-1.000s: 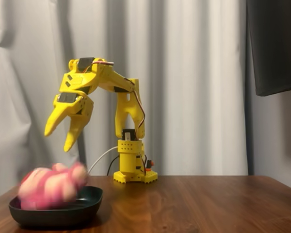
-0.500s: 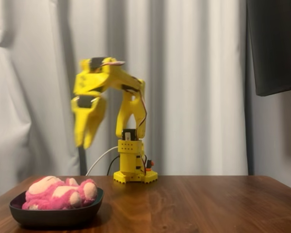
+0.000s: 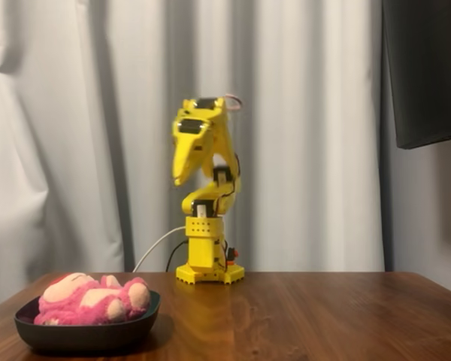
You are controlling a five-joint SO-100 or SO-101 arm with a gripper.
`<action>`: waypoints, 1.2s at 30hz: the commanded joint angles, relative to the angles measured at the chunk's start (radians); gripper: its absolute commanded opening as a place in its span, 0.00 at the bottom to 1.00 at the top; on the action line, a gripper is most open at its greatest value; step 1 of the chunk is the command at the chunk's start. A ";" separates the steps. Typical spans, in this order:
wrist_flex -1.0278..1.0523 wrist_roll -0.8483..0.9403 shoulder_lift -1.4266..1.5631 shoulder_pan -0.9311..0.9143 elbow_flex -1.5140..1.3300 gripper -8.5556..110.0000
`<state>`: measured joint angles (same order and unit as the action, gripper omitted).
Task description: Grasp a strawberry bear and put it in the bin.
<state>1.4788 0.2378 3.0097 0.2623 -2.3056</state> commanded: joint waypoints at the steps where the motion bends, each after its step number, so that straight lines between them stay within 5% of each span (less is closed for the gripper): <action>1: -0.041 -0.041 0.075 -0.087 -0.124 0.07; 17: -0.225 -0.101 0.371 -0.305 -0.755 0.07; 36: -0.222 -0.101 0.371 -0.279 -0.755 0.07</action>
<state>1.2686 0.1442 3.3517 -0.0276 -3.0634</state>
